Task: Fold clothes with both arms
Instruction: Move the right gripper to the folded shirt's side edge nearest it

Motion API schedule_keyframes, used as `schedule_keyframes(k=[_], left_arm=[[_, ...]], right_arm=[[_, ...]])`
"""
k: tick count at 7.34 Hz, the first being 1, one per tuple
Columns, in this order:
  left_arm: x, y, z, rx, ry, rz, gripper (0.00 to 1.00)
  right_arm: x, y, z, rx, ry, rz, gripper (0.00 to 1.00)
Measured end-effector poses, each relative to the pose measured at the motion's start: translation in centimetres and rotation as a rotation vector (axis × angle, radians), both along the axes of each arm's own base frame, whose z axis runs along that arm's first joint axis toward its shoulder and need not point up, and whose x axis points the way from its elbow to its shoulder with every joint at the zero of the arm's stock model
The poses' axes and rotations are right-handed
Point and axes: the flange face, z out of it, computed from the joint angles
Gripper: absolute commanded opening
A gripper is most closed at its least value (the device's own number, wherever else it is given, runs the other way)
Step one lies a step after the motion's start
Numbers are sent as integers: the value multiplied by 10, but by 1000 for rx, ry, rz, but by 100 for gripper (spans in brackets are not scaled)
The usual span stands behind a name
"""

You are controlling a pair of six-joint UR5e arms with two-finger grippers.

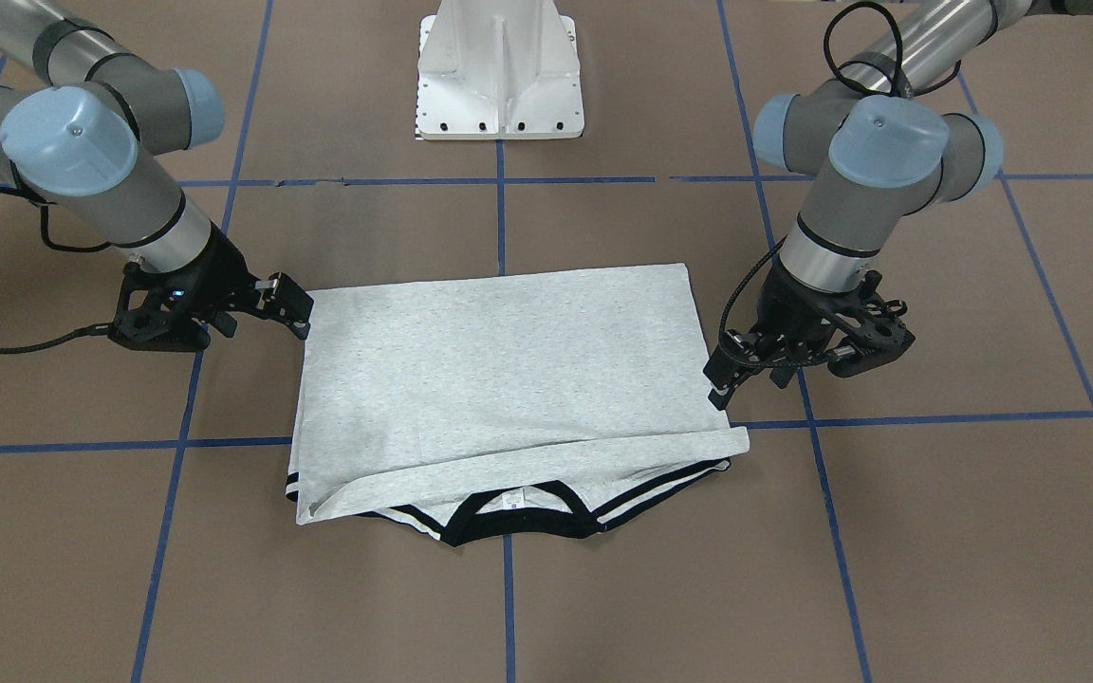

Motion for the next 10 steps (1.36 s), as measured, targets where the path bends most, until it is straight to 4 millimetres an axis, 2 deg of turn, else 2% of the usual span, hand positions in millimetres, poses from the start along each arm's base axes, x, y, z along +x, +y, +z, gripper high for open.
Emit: schedule_keyframes(k=[1,2,3,4,5,6,7,10], left_arm=[[-2,2,-4,4,5,-1,99],[-4,4,-7,4,5,-1,99],[-4,5,-9,4,4,-2,99],[-5,5,-9,3,4,-2,99],[-5,5,-9,3,3,-2,99],[-5,5,-9,3,3,-2,99],[-5,5,-9,3,3,-2,99],[-5,5,-9,4,2,-2,99]], right_arm=[[-17,23,1,-3,13,-2,99],[-36,40,6,7,36,-6,93],[-51,50,11,16,57,-11,83],[-59,55,16,19,71,-16,67],[-64,56,19,19,79,-18,57],[-67,55,21,17,84,-20,34],[-69,55,23,16,89,-22,0],[-68,54,23,22,89,-26,0]])
